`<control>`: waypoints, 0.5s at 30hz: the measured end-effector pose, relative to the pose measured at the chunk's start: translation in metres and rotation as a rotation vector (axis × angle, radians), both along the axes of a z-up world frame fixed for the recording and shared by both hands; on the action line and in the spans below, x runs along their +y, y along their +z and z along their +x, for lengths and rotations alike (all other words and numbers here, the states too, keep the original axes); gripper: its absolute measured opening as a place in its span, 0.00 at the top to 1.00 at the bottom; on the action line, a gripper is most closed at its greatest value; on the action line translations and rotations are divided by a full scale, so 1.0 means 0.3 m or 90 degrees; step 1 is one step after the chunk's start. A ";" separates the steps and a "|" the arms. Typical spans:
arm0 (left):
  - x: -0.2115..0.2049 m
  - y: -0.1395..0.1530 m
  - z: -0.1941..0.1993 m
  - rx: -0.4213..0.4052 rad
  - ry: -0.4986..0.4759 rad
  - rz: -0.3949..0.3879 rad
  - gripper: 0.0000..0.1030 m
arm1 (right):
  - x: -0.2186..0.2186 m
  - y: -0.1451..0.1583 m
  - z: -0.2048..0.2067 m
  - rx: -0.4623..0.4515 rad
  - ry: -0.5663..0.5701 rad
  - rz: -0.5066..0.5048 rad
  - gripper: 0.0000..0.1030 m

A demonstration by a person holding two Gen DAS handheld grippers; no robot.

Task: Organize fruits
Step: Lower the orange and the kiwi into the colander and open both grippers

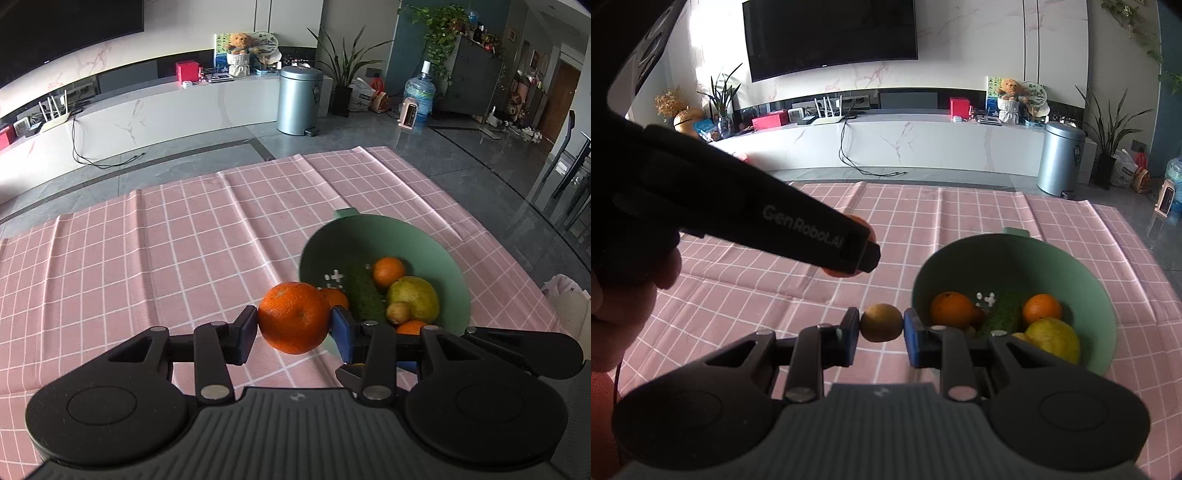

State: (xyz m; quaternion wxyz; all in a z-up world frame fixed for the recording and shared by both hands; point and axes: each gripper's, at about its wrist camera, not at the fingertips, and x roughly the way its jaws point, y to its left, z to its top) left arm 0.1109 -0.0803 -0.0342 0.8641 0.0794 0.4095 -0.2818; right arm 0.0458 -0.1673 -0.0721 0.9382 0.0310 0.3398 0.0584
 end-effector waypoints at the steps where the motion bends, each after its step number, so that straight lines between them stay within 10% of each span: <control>1: -0.019 0.001 -0.006 0.006 -0.007 -0.002 0.52 | -0.022 0.004 -0.009 -0.001 -0.006 -0.002 0.79; 15: -0.218 -0.067 0.010 0.096 -0.040 0.000 0.52 | -0.268 0.005 -0.006 0.014 -0.045 -0.042 0.79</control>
